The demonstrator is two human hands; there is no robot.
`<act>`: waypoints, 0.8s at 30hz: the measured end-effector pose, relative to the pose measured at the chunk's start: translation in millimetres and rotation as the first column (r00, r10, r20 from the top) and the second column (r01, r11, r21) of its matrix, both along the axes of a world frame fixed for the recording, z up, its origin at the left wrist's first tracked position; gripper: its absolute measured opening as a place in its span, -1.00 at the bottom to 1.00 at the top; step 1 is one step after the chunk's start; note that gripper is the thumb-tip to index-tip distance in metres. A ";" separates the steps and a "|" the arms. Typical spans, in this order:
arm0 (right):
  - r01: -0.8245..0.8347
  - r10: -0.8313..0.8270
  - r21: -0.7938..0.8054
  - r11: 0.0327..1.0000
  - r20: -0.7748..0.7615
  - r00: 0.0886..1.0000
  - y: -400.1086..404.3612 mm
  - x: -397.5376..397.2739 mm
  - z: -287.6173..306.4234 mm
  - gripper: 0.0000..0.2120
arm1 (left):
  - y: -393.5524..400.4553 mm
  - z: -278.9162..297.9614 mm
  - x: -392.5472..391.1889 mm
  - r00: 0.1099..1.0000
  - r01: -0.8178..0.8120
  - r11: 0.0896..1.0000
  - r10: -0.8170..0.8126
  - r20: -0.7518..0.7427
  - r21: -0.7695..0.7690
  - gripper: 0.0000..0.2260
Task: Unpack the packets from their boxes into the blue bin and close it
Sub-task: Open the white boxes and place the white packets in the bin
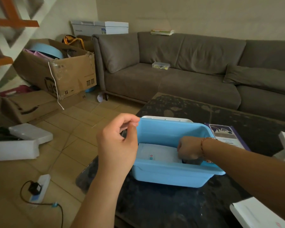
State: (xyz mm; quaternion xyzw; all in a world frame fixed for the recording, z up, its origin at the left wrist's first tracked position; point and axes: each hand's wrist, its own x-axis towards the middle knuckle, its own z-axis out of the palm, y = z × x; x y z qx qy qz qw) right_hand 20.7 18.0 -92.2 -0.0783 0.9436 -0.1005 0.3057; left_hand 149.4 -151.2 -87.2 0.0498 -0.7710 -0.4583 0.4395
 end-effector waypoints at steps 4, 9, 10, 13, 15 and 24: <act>0.127 -0.111 -0.146 0.981 0.118 0.987 0.7 -2.4 0.5 -0.72 | 0.4 1.0 1.0 1.000 0.003 1.000 -0.003 -0.021 -0.014 -0.79; 0.095 -0.084 -0.161 0.982 0.071 0.994 11.0 1.3 8.9 -0.74 | 1.9 0.8 -1.6 0.999 0.010 1.000 -0.011 -0.037 -0.008 -0.78; 0.034 -0.037 -0.159 0.987 -0.012 0.999 12.2 3.3 13.3 -0.74 | 2.7 1.0 -2.2 0.999 0.010 1.000 -0.010 -0.040 -0.007 -0.79; -0.093 -0.004 -0.336 0.937 -0.277 0.961 26.8 22.8 35.8 -0.81 | 10.2 2.8 -3.0 0.997 0.027 1.000 -0.028 -0.070 -0.010 -0.84; -0.177 -0.073 -0.500 0.848 -0.441 0.895 51.6 53.2 49.9 -0.87 | 19.3 3.1 -1.7 0.994 0.060 0.998 -0.062 -0.086 -0.026 -0.85; -0.186 -0.212 -0.427 0.885 -0.724 0.657 176.4 176.5 -36.9 -0.69 | 86.1 -19.4 17.5 0.891 0.372 0.812 -0.448 -0.071 -0.449 -0.78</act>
